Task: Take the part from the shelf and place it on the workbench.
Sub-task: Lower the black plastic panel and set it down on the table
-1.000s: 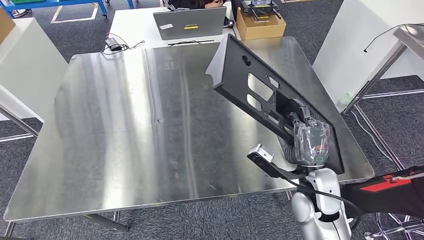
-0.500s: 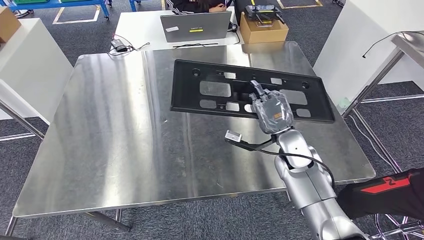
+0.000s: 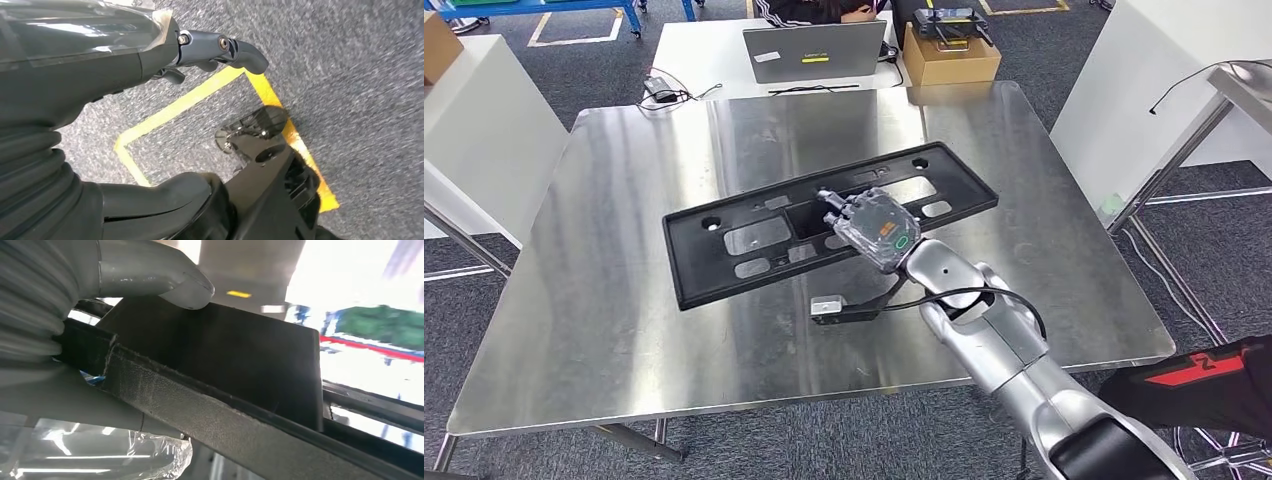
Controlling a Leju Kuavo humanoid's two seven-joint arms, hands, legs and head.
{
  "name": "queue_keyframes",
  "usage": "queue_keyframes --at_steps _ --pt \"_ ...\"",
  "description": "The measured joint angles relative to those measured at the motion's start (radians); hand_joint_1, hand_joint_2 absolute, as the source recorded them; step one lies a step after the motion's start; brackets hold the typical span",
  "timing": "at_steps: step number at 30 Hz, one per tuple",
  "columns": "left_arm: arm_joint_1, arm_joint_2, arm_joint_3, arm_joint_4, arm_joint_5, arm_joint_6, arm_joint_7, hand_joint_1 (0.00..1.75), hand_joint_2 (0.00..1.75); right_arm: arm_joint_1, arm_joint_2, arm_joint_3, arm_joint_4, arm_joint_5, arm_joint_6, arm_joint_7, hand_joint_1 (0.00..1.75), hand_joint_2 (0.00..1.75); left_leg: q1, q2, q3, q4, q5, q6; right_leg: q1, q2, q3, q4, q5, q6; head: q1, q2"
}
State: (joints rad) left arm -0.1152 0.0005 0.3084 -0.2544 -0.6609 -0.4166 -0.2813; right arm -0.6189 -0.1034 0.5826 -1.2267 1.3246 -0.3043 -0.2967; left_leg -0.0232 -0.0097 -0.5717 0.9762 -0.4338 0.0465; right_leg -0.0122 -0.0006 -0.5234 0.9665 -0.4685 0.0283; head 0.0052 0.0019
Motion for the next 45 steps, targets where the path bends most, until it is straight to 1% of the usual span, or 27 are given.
queue_keyframes --at_steps 2,6,14,26,29,33,38,40,41,43,45 --pt "-0.001 0.003 0.000 0.000 0.000 0.000 -0.007 0.00 1.75 -0.001 0.006 0.025 -0.012 -0.017 0.010 -0.003 1.75 1.75 0.000 0.000 0.000 0.000 0.000 0.000 0.000 0.000 0.000 0.000 0.000 0.000 0.000 0.000" --pt "-0.001 0.006 0.000 0.000 0.000 0.000 -0.012 0.00 1.75 -0.002 0.012 0.058 -0.029 -0.024 0.019 -0.003 0.00 0.00 0.000 0.000 -0.001 0.000 0.000 0.000 0.000 0.000 0.000 0.000 0.000 0.000 0.000 0.000" --pt "0.006 0.015 0.000 0.000 0.002 0.000 -0.009 0.00 1.75 -0.005 0.021 0.104 -0.044 0.003 0.040 0.067 0.00 0.00 0.000 -0.001 -0.001 0.000 0.000 0.000 0.000 0.000 0.000 0.000 0.000 0.000 0.000 0.000" --pt "0.011 0.018 0.000 0.000 0.003 0.000 -0.008 0.00 1.75 -0.006 0.024 0.123 -0.045 0.008 0.041 0.080 0.00 0.00 0.000 0.000 -0.001 0.000 0.000 0.000 0.000 0.000 0.000 0.000 0.000 0.000 0.000 0.000" --pt "0.013 0.018 0.002 0.000 0.009 0.000 -0.009 0.00 1.75 -0.006 0.026 0.124 -0.045 0.025 0.061 0.105 0.00 0.00 0.000 0.000 -0.001 0.000 0.000 0.000 0.000 0.000 0.000 0.000 0.000 0.000 0.000 0.000" --pt "0.020 0.017 0.012 0.000 0.026 0.000 -0.017 0.00 0.00 -0.007 0.043 0.118 -0.042 0.049 0.149 0.208 0.00 0.00 0.000 0.000 -0.001 0.000 0.000 0.000 0.000 0.000 -0.001 0.000 0.000 0.000 0.000 0.000" --pt "0.033 0.012 0.026 0.001 0.034 0.000 -0.023 0.00 0.00 -0.007 0.072 0.080 -0.024 0.038 0.241 0.304 0.00 0.00 0.000 -0.001 -0.001 0.000 0.000 0.000 0.000 0.000 -0.001 0.000 0.000 0.000 0.000 0.000" --pt "0.035 0.011 0.033 0.001 0.036 0.000 -0.021 0.00 0.00 -0.005 0.079 0.060 -0.015 0.032 0.299 0.353 0.00 0.00 0.000 -0.001 -0.001 0.000 0.000 0.000 0.000 0.000 -0.001 0.000 0.000 0.000 0.000 0.000" --pt "0.036 0.011 0.036 0.001 0.038 0.000 -0.017 0.00 0.00 -0.002 0.084 0.048 -0.011 0.029 0.339 0.389 0.00 0.00 0.000 -0.001 -0.001 0.000 0.000 0.000 0.000 0.000 -0.001 0.000 0.000 0.000 0.000 0.000" --pt "0.037 0.011 0.042 0.002 0.043 0.000 -0.007 0.00 0.00 0.004 0.094 0.015 0.000 0.030 0.429 0.489 0.00 0.00 0.000 -0.001 -0.001 0.000 0.000 0.000 -0.001 0.000 -0.001 0.000 0.000 0.000 0.000 0.000" --pt "0.041 0.010 0.051 0.002 0.046 0.000 0.000 0.00 0.00 0.014 0.099 -0.028 0.009 0.039 0.483 0.585 0.00 0.00 -0.001 -0.001 -0.001 0.000 0.000 0.000 -0.001 0.000 -0.001 0.000 0.000 0.000 0.000 0.000"
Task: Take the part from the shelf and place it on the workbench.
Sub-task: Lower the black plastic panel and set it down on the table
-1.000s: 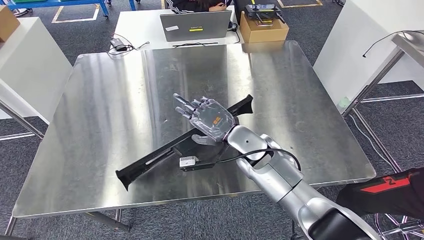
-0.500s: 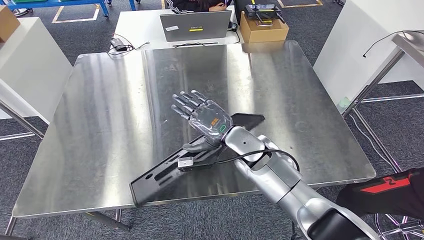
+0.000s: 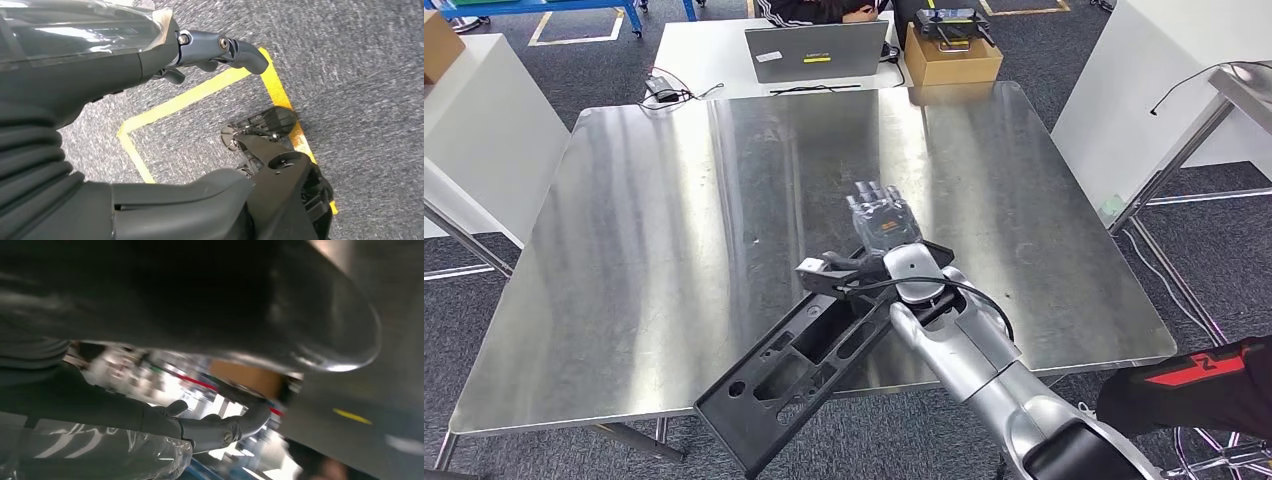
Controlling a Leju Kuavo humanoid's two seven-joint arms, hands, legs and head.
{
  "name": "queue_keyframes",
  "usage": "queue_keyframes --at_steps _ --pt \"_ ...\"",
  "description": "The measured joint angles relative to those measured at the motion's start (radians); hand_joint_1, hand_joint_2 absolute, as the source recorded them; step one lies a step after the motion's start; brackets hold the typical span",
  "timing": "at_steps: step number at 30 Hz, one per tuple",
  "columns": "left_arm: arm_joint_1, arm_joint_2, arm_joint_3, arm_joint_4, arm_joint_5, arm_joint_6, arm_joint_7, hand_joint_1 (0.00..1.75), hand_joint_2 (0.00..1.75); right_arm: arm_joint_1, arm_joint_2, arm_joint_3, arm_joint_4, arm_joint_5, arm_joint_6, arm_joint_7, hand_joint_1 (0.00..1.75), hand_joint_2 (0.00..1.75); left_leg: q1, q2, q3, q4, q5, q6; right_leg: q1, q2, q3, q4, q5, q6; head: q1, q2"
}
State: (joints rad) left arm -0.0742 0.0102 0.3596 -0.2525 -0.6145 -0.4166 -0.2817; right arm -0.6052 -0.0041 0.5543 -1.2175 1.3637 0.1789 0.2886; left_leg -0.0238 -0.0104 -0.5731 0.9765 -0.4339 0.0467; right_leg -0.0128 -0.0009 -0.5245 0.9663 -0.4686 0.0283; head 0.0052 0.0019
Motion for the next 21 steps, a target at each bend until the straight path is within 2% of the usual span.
queue_keyframes --at_steps 2,4,9,12,13,15,17,19,21 --pt "0.008 -0.002 0.008 0.002 0.004 0.000 0.000 0.00 0.00 0.019 0.000 -0.051 -0.001 0.009 0.006 0.054 0.00 0.00 0.000 0.000 0.000 0.000 0.000 0.000 0.000 0.000 0.000 0.000 0.000 0.000 0.000 0.000" --pt "0.016 -0.005 0.014 0.004 0.008 0.000 -0.005 0.00 0.00 0.046 -0.001 -0.103 -0.019 0.023 -0.007 0.068 0.00 0.00 -0.001 0.000 0.000 0.000 0.000 0.000 0.000 0.000 0.000 0.000 0.000 0.000 0.000 0.000" --pt "0.025 -0.011 0.030 0.006 0.010 0.000 -0.014 0.00 0.00 0.103 -0.003 -0.190 -0.095 0.034 -0.052 0.050 0.00 0.00 -0.001 0.000 -0.001 0.000 -0.001 0.001 0.000 0.000 -0.001 0.000 0.000 0.000 0.000 0.000" --pt "0.027 -0.016 0.036 0.006 0.010 0.000 -0.023 0.00 0.00 0.137 0.002 -0.223 -0.154 -0.005 -0.142 0.004 0.00 0.00 -0.001 0.000 -0.001 0.000 -0.001 0.001 0.000 0.000 -0.001 0.000 0.000 0.000 0.000 0.000" --pt "0.028 -0.018 0.037 0.006 0.010 0.000 -0.028 0.00 0.00 0.152 0.005 -0.235 -0.184 -0.044 -0.195 -0.035 0.00 0.00 -0.001 0.000 -0.001 0.000 -0.001 0.001 0.000 0.000 -0.001 0.000 0.000 0.000 0.000 0.000" --pt "0.029 -0.023 0.043 0.006 0.010 0.000 -0.038 0.00 0.00 0.184 0.015 -0.258 -0.256 -0.195 -0.310 -0.164 0.00 0.00 -0.001 0.000 -0.001 0.000 -0.001 0.001 0.000 0.000 -0.001 0.000 0.000 0.000 0.000 0.000" --pt "0.030 -0.028 0.048 0.007 0.008 0.000 -0.045 0.00 0.00 0.217 0.026 -0.276 -0.335 -0.447 -0.383 -0.342 0.00 0.00 -0.001 0.000 -0.001 0.000 -0.001 0.001 0.000 0.000 -0.001 0.000 0.000 0.000 0.000 0.000" --pt "0.031 -0.032 0.052 0.007 0.002 0.000 -0.046 0.00 0.00 0.250 0.035 -0.284 -0.408 -0.737 -0.374 -0.512 0.00 0.00 -0.001 0.000 -0.001 0.000 -0.001 0.001 0.000 0.000 -0.002 0.000 0.000 0.000 0.000 0.000" --pt "0.031 -0.033 0.055 0.008 -0.002 0.000 -0.046 0.00 0.00 0.286 0.045 -0.290 -0.477 -0.994 -0.320 -0.642 0.00 0.00 -0.001 0.000 -0.001 0.000 -0.001 0.001 0.000 0.000 -0.002 0.000 -0.001 0.000 0.000 0.000"
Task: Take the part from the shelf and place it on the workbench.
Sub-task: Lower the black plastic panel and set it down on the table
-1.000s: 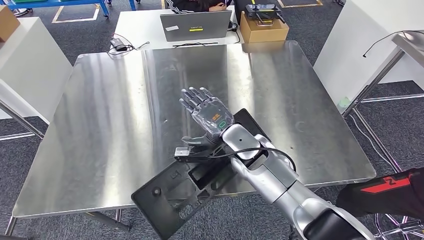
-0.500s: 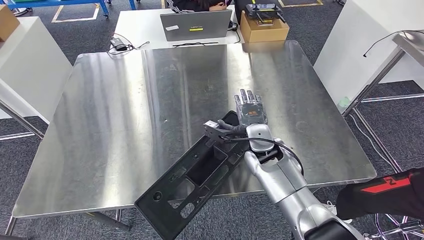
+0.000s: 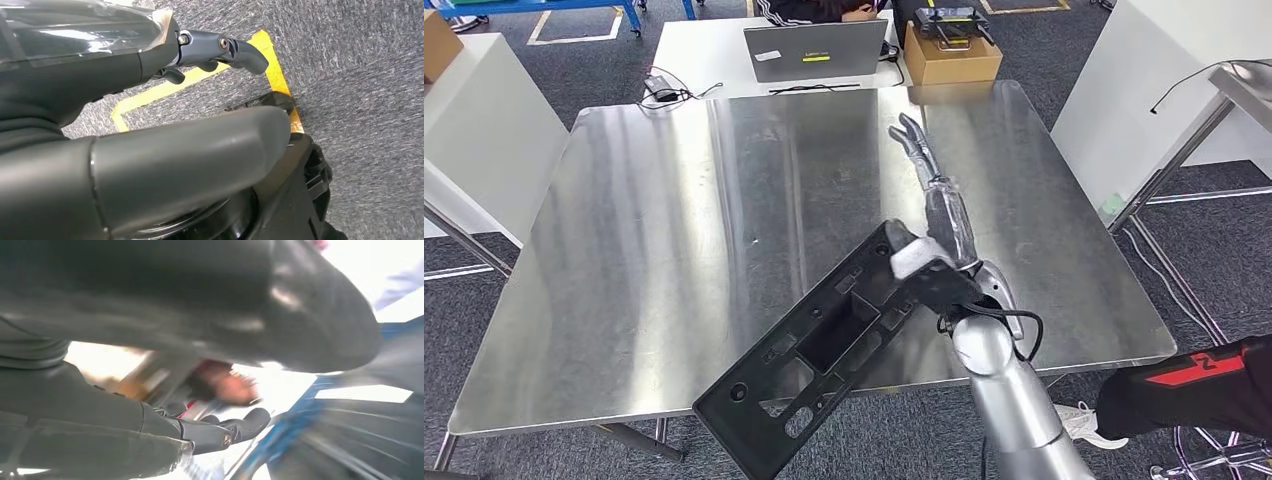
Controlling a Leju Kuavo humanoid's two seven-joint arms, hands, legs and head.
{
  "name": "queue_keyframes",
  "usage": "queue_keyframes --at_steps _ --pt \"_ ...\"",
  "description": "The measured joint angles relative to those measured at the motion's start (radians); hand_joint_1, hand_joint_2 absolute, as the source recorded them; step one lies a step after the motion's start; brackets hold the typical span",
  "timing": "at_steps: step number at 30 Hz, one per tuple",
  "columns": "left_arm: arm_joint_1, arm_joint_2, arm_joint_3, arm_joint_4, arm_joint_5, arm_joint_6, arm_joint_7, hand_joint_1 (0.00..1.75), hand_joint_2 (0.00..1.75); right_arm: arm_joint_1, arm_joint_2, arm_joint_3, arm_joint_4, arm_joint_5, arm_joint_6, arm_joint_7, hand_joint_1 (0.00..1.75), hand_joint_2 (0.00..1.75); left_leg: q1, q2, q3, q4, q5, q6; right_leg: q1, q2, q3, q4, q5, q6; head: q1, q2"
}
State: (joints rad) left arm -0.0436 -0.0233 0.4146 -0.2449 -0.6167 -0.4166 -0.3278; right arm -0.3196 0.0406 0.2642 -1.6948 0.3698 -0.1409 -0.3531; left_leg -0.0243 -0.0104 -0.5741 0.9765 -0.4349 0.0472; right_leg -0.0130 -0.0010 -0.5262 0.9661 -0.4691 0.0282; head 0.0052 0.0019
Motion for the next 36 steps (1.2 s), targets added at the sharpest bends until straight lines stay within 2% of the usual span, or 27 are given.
queue_keyframes --at_steps 3,6,10,13,17,25,30,36 --pt "-0.001 -0.001 0.004 0.000 -0.002 0.000 0.001 0.00 0.00 0.059 0.020 -0.016 -0.106 -0.311 0.110 -0.116 0.00 0.00 0.000 0.000 0.000 0.000 0.000 0.000 0.000 0.000 0.000 0.000 0.000 0.000 0.000 0.000" --pt "-0.003 -0.001 0.006 0.000 -0.005 0.000 0.002 0.00 0.00 0.105 0.029 -0.029 -0.184 -0.548 0.229 -0.141 0.00 0.00 0.000 0.000 0.000 0.000 -0.001 0.000 0.000 0.000 0.000 0.000 0.000 0.000 0.000 0.000" --pt "-0.004 -0.001 0.007 0.000 -0.010 0.000 0.002 0.00 0.00 0.151 0.030 -0.044 -0.256 -0.704 0.342 -0.141 0.00 0.00 0.000 0.001 0.000 0.000 -0.001 0.000 0.000 0.000 0.000 0.000 0.000 0.000 0.000 0.000" --pt "-0.004 0.000 0.008 0.000 -0.014 0.000 0.002 0.00 0.00 0.191 0.030 -0.052 -0.298 -0.817 0.459 -0.123 0.00 0.00 0.000 0.000 0.001 0.000 -0.001 0.000 0.000 0.000 0.000 0.000 0.000 0.000 0.000 0.000" --pt "-0.005 0.004 0.010 0.000 -0.020 0.000 0.004 0.00 0.00 0.252 0.034 -0.072 -0.352 -0.864 0.529 -0.117 0.00 0.00 0.000 0.000 0.000 0.000 -0.001 0.000 0.000 0.000 0.000 0.000 0.000 0.000 0.000 0.000" --pt "-0.010 0.009 0.011 0.000 -0.032 0.000 0.005 0.00 0.00 0.343 0.055 -0.149 -0.411 -0.882 0.550 -0.115 0.00 0.00 0.000 0.001 0.001 0.000 -0.001 -0.001 0.000 0.001 0.000 0.000 0.000 0.000 0.000 0.000" --pt "-0.016 0.012 0.011 -0.001 -0.037 0.000 0.010 0.00 0.00 0.364 0.066 -0.186 -0.416 -0.914 0.552 -0.113 0.00 0.00 -0.001 0.001 0.001 0.001 -0.002 0.000 -0.001 0.000 0.001 -0.001 0.000 0.000 0.000 0.000" --pt "-0.029 0.016 0.011 -0.004 -0.042 0.000 0.024 0.00 0.00 0.372 0.080 -0.272 -0.407 -0.946 0.553 -0.099 0.00 0.00 -0.004 0.001 0.000 0.008 -0.008 0.008 -0.005 0.000 0.004 -0.001 -0.001 0.003 0.000 0.000"
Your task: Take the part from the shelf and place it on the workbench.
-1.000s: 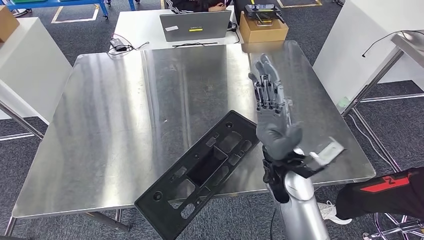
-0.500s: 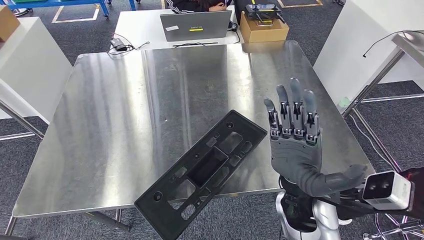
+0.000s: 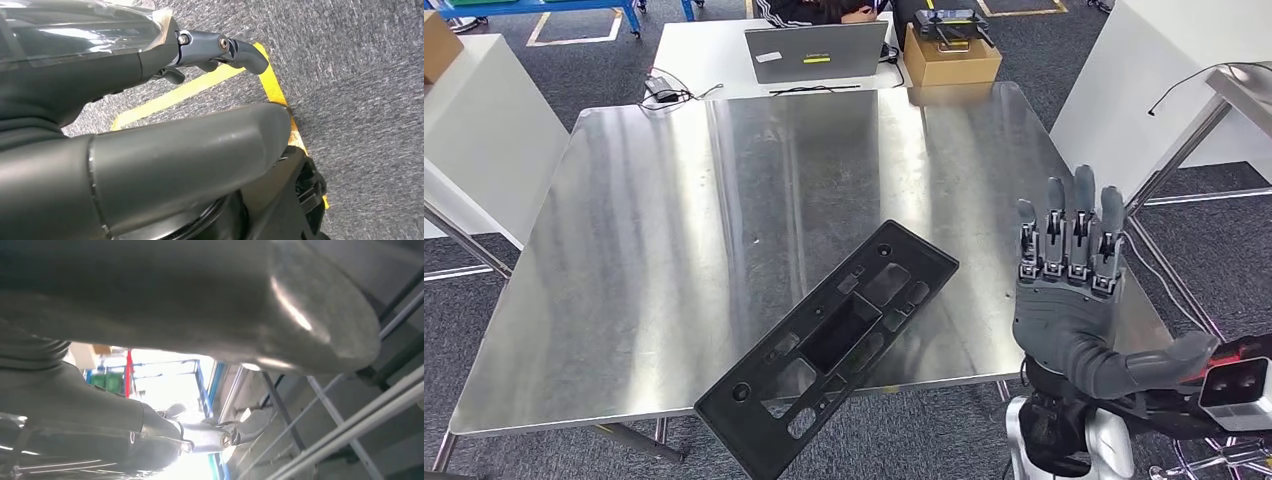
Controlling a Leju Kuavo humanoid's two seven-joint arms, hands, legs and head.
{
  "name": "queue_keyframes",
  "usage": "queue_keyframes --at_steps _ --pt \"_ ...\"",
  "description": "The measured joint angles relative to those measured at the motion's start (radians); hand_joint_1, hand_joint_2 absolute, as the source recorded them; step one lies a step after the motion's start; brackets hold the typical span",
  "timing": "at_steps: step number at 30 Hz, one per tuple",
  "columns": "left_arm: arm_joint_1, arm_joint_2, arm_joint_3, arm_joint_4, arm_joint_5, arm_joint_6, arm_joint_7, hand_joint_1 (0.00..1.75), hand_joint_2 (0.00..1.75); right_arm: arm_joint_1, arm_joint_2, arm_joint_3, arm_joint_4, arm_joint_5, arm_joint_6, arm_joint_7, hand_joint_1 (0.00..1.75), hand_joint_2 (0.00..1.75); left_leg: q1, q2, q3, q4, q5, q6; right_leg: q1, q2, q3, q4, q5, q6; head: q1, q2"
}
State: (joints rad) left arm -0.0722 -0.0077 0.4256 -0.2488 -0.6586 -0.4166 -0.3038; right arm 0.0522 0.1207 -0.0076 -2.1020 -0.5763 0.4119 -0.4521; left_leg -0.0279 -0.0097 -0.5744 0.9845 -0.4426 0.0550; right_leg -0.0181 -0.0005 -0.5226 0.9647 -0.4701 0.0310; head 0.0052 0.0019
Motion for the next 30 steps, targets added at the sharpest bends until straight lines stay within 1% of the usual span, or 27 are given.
queue_keyframes --at_steps 3,4,5,6,7,9,10,11,12,13,14,15,16,17,18,19,20,21,22,23,24,25,26,27,28,29,30 --pt "0.000 0.005 0.005 0.000 0.004 0.000 -0.002 0.00 0.00 0.016 0.009 -0.040 0.000 0.000 0.004 0.003 0.00 0.00 -0.001 0.000 0.000 0.004 -0.002 0.008 -0.002 0.000 0.003 -0.001 0.001 0.007 0.000 0.000" --pt "0.000 0.007 0.008 0.000 0.005 0.000 -0.003 0.00 0.00 0.021 0.012 -0.049 0.000 0.003 0.006 0.003 0.00 0.00 0.002 0.001 0.001 0.000 0.002 0.013 -0.001 0.000 0.003 0.002 -0.001 0.010 0.000 0.000" --pt "0.000 0.007 0.011 0.000 0.006 0.000 -0.004 0.00 0.00 0.026 0.015 -0.057 0.000 0.008 0.008 0.004 0.00 0.00 0.004 0.002 0.003 -0.004 0.007 0.018 0.000 0.000 -0.001 0.011 -0.010 0.012 0.000 0.000" --pt "0.000 0.007 0.014 0.000 0.006 0.000 -0.005 0.00 0.00 0.029 0.017 -0.064 0.000 0.014 0.010 0.005 0.00 0.00 0.007 0.004 0.003 -0.009 0.012 0.023 0.002 0.000 -0.012 0.034 -0.027 0.010 0.001 0.000" --pt "0.000 0.007 0.015 0.000 0.006 0.000 -0.006 0.00 0.00 0.032 0.018 -0.069 0.001 0.021 0.012 0.005 0.00 0.00 0.010 0.005 0.003 -0.014 0.016 0.027 0.003 0.001 -0.032 0.081 -0.057 0.005 0.002 0.000" --pt "0.000 0.007 0.018 0.000 0.006 0.000 -0.007 0.00 0.00 0.039 0.020 -0.079 0.002 0.034 0.015 0.006 0.00 0.00 0.010 0.006 -0.004 -0.014 0.019 0.030 0.002 0.001 -0.091 0.219 -0.123 -0.003 0.004 0.000" --pt "0.000 0.007 0.018 0.000 0.006 0.000 -0.007 0.00 0.00 0.043 0.022 -0.083 0.004 0.039 0.016 0.005 0.00 0.00 0.010 0.006 -0.008 -0.013 0.021 0.030 0.002 0.001 -0.114 0.278 -0.145 -0.002 0.005 0.000" --pt "0.000 0.006 0.019 0.000 0.005 0.000 -0.007 0.00 0.00 0.046 0.022 -0.086 0.005 0.041 0.017 0.005 0.00 0.00 0.010 0.006 -0.012 -0.012 0.023 0.029 0.001 0.001 -0.119 0.300 -0.149 0.003 0.004 0.000" --pt "0.000 0.005 0.019 0.000 0.004 0.000 -0.007 0.00 0.00 0.047 0.023 -0.088 0.006 0.044 0.018 0.005 0.00 0.00 0.010 0.006 -0.015 -0.011 0.026 0.027 0.000 0.001 -0.103 0.280 -0.137 0.012 0.005 0.000" --pt "0.001 0.004 0.020 0.000 0.003 0.000 -0.007 0.00 0.00 0.048 0.024 -0.089 0.007 0.046 0.019 0.005 0.00 0.00 0.011 0.006 -0.019 -0.009 0.028 0.024 -0.002 0.000 -0.067 0.221 -0.114 0.022 0.004 0.000" --pt "0.001 0.004 0.020 0.000 0.002 0.000 -0.007 0.00 0.00 0.048 0.024 -0.090 0.007 0.049 0.020 0.005 0.00 0.00 0.011 0.005 -0.023 -0.004 0.030 0.020 -0.006 0.000 -0.020 0.139 -0.092 0.029 0.005 0.000" --pt "0.000 0.004 0.021 -0.001 0.002 0.000 -0.007 0.00 0.00 0.049 0.025 -0.090 0.008 0.051 0.021 0.004 0.00 0.00 0.011 0.004 -0.027 0.000 0.032 0.016 -0.005 0.001 0.019 0.076 -0.071 0.031 0.005 0.000" --pt "0.000 0.005 0.022 -0.001 0.002 0.000 -0.007 0.00 0.00 0.050 0.026 -0.090 0.008 0.053 0.022 0.003 0.00 0.00 0.010 0.003 -0.030 0.006 0.033 0.010 -0.004 0.004 0.041 0.032 -0.057 0.029 0.005 0.000" --pt "0.000 0.006 0.023 -0.001 0.002 0.000 -0.007 0.00 0.00 0.051 0.028 -0.091 0.008 0.055 0.023 0.002 0.00 0.00 0.009 0.002 -0.033 0.011 0.034 0.005 -0.003 0.006 0.048 0.015 -0.052 0.023 0.005 0.000" --pt "0.000 0.007 0.024 -0.001 0.002 0.000 -0.007 0.00 0.00 0.052 0.029 -0.091 0.009 0.056 0.024 0.001 0.00 0.00 0.008 0.001 -0.036 0.013 0.037 -0.001 0.000 0.009 0.042 0.020 -0.047 0.017 0.004 0.000" --pt "0.000 0.007 0.025 -0.002 0.002 0.000 -0.007 0.00 0.00 0.053 0.030 -0.091 0.009 0.057 0.025 0.001 0.00 0.00 0.009 0.000 -0.038 0.017 0.039 -0.006 -0.004 0.009 0.034 0.018 -0.045 0.009 0.004 0.000" --pt "0.001 0.007 0.026 -0.002 0.002 0.000 -0.007 0.00 0.00 0.053 0.031 -0.092 0.009 0.059 0.025 0.001 0.00 0.00 0.012 0.000 -0.044 0.024 0.032 -0.011 -0.007 0.007 0.030 0.017 -0.041 0.000 0.004 0.000" --pt "0.002 0.007 0.026 -0.002 0.002 -0.001 -0.007 0.00 0.00 0.054 0.032 -0.092 0.010 0.062 0.025 0.001 0.00 0.00 0.016 0.001 -0.053 0.042 0.010 -0.018 -0.009 0.005 0.026 0.016 -0.035 -0.010 0.003 0.000" --pt "0.003 0.007 0.027 -0.002 0.002 -0.002 -0.007 0.00 0.00 0.054 0.033 -0.092 0.010 0.065 0.025 0.001 0.00 0.00 0.020 0.002 -0.066 0.079 -0.029 -0.025 -0.012 0.003 0.021 0.016 -0.027 -0.021 0.003 0.000" --pt "0.003 0.007 0.028 -0.002 0.002 -0.002 -0.007 0.00 0.00 0.054 0.035 -0.092 0.010 0.067 0.025 0.001 0.00 0.00 0.024 0.003 -0.084 0.133 -0.079 -0.032 -0.010 0.001 0.014 0.016 -0.019 -0.028 0.002 0.000" --pt "0.003 0.006 0.030 -0.002 0.002 -0.003 -0.007 0.00 0.00 0.054 0.035 -0.092 0.010 0.068 0.025 0.001 0.00 0.00 0.029 0.003 -0.101 0.197 -0.125 -0.039 -0.008 -0.001 0.007 0.017 -0.012 -0.032 0.001 0.000" --pt "0.003 0.006 0.032 -0.002 0.002 -0.003 -0.007 0.00 0.00 0.054 0.036 -0.092 0.010 0.069 0.025 0.001 0.00 0.00 0.033 0.004 -0.113 0.254 -0.156 -0.045 -0.006 -0.002 -0.002 0.018 -0.005 -0.032 0.001 0.000" --pt "0.003 0.005 0.034 -0.002 0.002 -0.003 -0.007 0.00 0.00 0.054 0.037 -0.093 0.011 0.071 0.024 0.001 0.00 0.00 0.037 0.004 -0.112 0.284 -0.166 -0.048 -0.005 -0.002 -0.011 0.020 0.001 -0.031 0.001 0.000" --pt "0.003 0.004 0.036 -0.002 0.002 -0.003 -0.007 0.00 0.00 0.054 0.038 -0.093 0.012 0.074 0.023 0.001 0.00 0.00 0.040 0.005 -0.094 0.280 -0.157 -0.050 -0.005 -0.003 -0.019 0.022 0.006 -0.028 0.001 0.000" --pt "0.003 0.004 0.037 -0.002 0.002 -0.003 -0.007 0.00 0.00 0.054 0.039 -0.093 0.012 0.077 0.023 0.001 0.00 0.00 0.043 0.006 -0.056 0.237 -0.135 -0.051 -0.005 -0.003 -0.026 0.025 0.010 -0.025 0.001 0.000" --pt "0.003 0.004 0.039 -0.002 0.002 -0.003 -0.007 0.00 0.00 0.054 0.040 -0.093 0.012 0.080 0.021 0.001 0.00 0.00 0.046 0.006 -0.005 0.167 -0.111 -0.050 -0.005 -0.003 -0.031 0.027 0.014 -0.021 0.001 0.000" --pt "0.002 0.004 0.040 -0.002 0.002 -0.003 -0.008 0.00 0.00 0.054 0.041 -0.093 0.012 0.084 0.020 0.001 0.00 0.00 0.046 0.006 0.043 0.097 -0.095 -0.048 -0.004 -0.003 -0.035 0.029 0.017 -0.016 0.001 0.000"
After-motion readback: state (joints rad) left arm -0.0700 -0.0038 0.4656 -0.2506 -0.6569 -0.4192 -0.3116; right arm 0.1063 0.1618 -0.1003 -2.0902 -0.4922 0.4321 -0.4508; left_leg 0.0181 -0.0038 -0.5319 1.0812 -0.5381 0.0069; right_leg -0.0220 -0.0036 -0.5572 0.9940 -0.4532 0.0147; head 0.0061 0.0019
